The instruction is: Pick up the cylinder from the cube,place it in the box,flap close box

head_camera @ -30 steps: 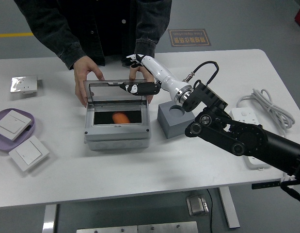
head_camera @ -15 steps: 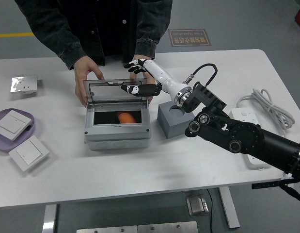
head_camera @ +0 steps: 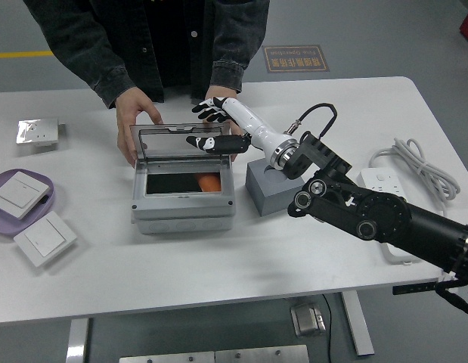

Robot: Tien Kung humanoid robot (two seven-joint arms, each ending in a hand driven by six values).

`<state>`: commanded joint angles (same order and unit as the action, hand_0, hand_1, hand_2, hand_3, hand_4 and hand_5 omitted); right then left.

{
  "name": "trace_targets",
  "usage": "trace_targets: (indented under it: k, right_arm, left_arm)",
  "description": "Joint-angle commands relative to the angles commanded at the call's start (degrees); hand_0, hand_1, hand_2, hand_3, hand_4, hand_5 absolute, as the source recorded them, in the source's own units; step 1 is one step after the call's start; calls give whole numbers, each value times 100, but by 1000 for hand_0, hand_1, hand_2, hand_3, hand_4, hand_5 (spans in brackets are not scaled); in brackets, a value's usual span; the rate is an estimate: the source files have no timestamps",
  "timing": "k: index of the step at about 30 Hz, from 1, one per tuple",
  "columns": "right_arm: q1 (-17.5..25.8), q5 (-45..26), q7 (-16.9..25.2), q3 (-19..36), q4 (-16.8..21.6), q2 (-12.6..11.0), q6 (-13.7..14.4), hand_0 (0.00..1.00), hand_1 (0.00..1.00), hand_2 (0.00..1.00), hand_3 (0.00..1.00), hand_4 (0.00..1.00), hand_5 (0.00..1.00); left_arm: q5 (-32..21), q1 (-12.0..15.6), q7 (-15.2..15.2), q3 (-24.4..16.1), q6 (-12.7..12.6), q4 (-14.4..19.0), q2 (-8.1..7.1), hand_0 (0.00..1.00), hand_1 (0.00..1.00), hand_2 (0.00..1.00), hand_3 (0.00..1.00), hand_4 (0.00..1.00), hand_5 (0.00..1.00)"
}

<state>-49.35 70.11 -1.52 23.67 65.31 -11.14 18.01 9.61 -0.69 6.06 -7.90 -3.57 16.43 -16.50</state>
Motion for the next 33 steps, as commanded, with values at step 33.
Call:
trace_targets:
  k: [33]
  right_arm:
    - [473,236,-418,-269,1355,-635,-158,557,690,681,727,846,434]
  left_arm:
    - [-223,45,-66,147,9,1,10,616,598,523,613,679,224]
